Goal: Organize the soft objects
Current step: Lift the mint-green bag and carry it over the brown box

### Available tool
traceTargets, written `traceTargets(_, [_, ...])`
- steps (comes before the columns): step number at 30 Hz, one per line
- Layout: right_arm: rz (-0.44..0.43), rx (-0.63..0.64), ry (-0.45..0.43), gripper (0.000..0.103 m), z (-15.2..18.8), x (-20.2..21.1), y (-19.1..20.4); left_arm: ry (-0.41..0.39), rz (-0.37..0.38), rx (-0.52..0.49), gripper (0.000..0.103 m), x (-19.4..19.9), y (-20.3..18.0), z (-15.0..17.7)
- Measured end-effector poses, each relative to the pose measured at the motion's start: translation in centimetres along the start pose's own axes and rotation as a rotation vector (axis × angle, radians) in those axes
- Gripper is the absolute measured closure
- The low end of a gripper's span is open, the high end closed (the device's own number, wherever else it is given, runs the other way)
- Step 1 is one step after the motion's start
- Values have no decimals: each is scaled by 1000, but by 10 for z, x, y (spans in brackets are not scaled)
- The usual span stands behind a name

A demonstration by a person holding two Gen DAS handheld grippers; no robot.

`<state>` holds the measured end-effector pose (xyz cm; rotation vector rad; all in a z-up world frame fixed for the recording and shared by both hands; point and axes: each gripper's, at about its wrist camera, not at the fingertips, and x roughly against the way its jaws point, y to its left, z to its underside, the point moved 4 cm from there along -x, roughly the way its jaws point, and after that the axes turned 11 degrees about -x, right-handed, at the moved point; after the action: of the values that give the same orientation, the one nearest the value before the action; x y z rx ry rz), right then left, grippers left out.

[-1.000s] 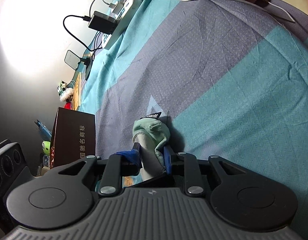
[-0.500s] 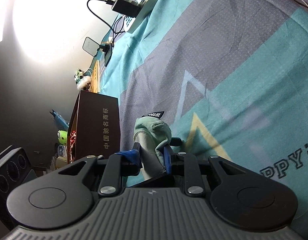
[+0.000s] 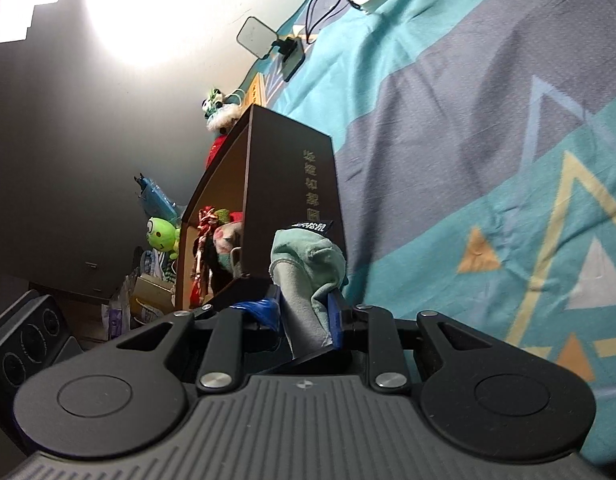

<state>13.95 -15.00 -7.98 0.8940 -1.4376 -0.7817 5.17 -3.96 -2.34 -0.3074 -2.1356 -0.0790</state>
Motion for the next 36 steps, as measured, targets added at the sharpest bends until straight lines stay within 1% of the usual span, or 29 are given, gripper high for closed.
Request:
traceTargets(9, [-61, 60, -4, 97, 38, -26, 56, -76, -26, -29, 59, 69, 33, 29])
traceTargets(14, [-102, 105, -3, 97, 53, -41, 86, -123, -47, -30, 59, 102, 53, 41])
traceTargets(18, [-139, 151, 10, 97, 61, -54, 114, -171, -80, -26, 59, 130, 68, 48])
traceTargets(21, [-167, 206, 17, 97, 61, -67, 142, -210, -106, -16, 58, 151, 88, 47])
traceTargets(24, [-200, 257, 11, 97, 56, -78, 172, -254, -152, -22, 58, 173, 111, 37])
traceTargets(28, [-253, 320, -41, 97, 41, -90, 212, -326, -233, -52, 58, 198, 140, 18])
traceTargets(30, [-258, 343, -70, 97, 33, -99, 225, -344, -257, -55, 58, 201, 156, 9])
traceTargets(32, [-240, 338, -90, 97, 25, -110, 231, -344, -260, -46, 58, 195, 171, 4])
traceTargets(36, [-165, 304, -94, 97, 11, -138, 223, -300, -224, -11, 58, 164, 201, 3])
